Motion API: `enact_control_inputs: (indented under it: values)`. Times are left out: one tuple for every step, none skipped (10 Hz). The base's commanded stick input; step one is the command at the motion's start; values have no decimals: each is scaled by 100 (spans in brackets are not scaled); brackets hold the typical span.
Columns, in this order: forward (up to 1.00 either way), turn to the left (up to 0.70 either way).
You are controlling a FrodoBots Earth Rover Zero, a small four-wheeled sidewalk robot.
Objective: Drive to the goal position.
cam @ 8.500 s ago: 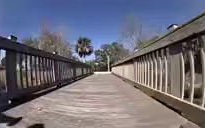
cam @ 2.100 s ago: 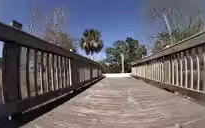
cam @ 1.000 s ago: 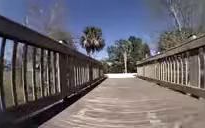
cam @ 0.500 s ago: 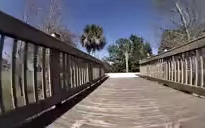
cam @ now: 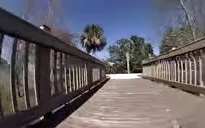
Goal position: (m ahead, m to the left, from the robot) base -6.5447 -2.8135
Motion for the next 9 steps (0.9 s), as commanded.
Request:
enact_control_inputs:
  values:
    - [70,0]
    - [70,0]
    - [70,-2]
    - [69,-2]
    - [67,-5]
    - [67,-7]
    - [67,-10]
    - [67,-14]
    - [67,-15]
